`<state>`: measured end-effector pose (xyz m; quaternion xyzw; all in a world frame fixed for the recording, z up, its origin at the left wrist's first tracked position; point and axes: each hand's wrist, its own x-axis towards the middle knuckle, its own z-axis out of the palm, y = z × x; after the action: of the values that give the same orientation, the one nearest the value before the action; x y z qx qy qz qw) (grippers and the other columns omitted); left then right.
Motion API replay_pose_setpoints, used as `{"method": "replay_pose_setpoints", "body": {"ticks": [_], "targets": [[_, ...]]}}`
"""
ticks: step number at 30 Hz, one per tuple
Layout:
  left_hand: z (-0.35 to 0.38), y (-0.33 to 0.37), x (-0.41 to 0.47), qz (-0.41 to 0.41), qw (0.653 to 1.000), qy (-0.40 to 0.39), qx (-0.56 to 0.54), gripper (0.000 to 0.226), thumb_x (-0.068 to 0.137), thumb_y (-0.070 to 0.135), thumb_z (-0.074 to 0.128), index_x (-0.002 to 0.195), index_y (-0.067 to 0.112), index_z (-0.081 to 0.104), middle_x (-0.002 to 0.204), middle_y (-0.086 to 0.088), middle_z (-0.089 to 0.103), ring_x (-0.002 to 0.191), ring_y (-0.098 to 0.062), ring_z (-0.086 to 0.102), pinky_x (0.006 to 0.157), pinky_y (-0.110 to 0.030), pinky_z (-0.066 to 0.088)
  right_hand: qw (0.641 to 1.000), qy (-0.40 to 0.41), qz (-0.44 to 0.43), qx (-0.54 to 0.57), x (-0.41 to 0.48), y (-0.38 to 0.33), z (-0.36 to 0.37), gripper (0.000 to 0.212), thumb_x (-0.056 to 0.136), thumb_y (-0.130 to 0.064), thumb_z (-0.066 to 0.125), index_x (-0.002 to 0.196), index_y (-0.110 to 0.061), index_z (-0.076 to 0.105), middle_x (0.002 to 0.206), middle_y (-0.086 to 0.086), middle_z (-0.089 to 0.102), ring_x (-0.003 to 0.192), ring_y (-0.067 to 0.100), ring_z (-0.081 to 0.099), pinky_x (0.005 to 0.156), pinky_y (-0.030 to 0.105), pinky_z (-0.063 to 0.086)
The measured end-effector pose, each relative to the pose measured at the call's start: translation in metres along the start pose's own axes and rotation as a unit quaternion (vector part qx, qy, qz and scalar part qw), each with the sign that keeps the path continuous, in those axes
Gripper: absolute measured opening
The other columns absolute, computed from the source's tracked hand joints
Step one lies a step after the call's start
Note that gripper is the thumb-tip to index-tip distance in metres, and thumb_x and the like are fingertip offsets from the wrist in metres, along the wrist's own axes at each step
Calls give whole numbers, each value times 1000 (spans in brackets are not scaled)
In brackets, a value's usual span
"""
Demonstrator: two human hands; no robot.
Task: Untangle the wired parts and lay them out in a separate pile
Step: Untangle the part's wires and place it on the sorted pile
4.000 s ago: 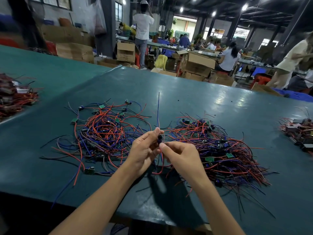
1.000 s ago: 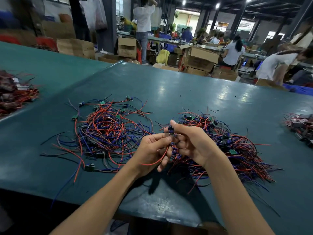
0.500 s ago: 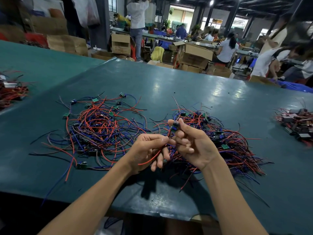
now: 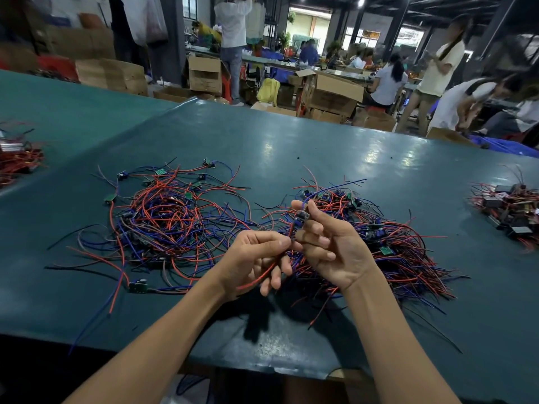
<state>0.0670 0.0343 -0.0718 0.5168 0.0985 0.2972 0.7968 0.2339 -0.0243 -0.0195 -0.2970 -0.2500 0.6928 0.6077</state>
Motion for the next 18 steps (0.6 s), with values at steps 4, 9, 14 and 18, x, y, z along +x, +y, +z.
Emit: {"method": "replay_pose_setpoints", "body": {"ticks": [4, 9, 14, 18], "targets": [[2, -2, 0, -1, 999, 34, 15, 12, 83, 23, 76, 85, 11, 75, 69, -13, 68, 49, -20, 67, 37, -22, 47, 996, 53, -28, -59, 0, -5, 1, 24, 88, -30, 68, 93, -10, 81, 60, -7, 39, 40, 2, 31, 29, 12, 22], [1, -4, 2, -11, 995, 82, 63, 6, 81, 18, 78, 79, 13, 74, 69, -13, 67, 62, -27, 71, 46, -30, 54, 976, 123, -63, -170, -3, -10, -2, 16, 85, -25, 73, 90, -11, 80, 60, -8, 41, 41, 4, 31, 32, 16, 21], [3, -4, 4, 9, 994, 81, 70, 11, 81, 12, 80, 77, 11, 69, 71, -18, 65, 74, -29, 74, 50, -35, 55, 944, 147, -82, -284, -10, -28, -6, 20, 94, -17, 61, 103, -7, 76, 62, -7, 40, 46, 7, 30, 37, 19, 18], [4, -3, 4, 12, 994, 79, 71, 14, 78, 12, 82, 74, 12, 68, 70, -15, 63, 73, -28, 73, 48, -33, 54, 942, 135, -77, -296, -14, -31, -3, 24, 96, -18, 57, 108, -4, 73, 65, -5, 44, 47, 9, 32, 37, 20, 21]]}}
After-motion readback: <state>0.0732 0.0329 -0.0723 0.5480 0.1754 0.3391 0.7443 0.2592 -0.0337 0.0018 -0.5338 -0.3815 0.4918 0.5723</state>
